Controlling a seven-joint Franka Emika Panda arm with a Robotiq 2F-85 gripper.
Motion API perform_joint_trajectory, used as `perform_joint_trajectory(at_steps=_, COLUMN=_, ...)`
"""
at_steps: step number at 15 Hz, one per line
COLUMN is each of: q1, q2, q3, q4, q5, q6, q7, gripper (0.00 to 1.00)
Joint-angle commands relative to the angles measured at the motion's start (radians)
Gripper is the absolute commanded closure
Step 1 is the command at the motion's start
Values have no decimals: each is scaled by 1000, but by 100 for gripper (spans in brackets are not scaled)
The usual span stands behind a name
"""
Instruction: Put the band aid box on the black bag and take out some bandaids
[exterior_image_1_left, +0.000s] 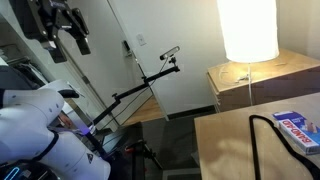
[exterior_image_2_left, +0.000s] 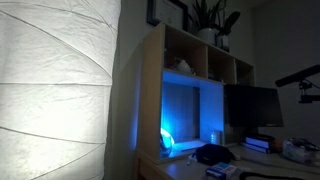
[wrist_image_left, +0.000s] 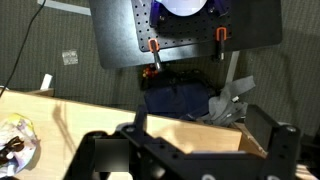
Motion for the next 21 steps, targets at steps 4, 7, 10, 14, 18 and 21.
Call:
perform_joint_trajectory(at_steps=4, q1=1, q2=1, q3=-1, q4=3, q5=0, q6=-2, q7=0, gripper=0)
perform_joint_trajectory(at_steps=7, q1=12, q2=70, q3=27, q4=44, q5=-3, q6=64, q7=21, gripper=0)
perform_joint_trajectory(at_steps=10, q1=31, q2=175, q3=68, q4=122, q5=-9, q6=152, q7=30, gripper=0)
perform_joint_trajectory(at_steps=14, q1=49, q2=331, q3=124, q4=252, q5=-27, q6=221, q7=40, gripper=0)
perform_joint_trajectory(at_steps=18, q1=63, q2=467, q3=144, q4=371, q5=-34, q6=299, q7=61, gripper=0)
perform_joint_trajectory(at_steps=21, q1=54, q2=534, q3=151, q4=414, q5=-38, q6=409, q7=172, gripper=0)
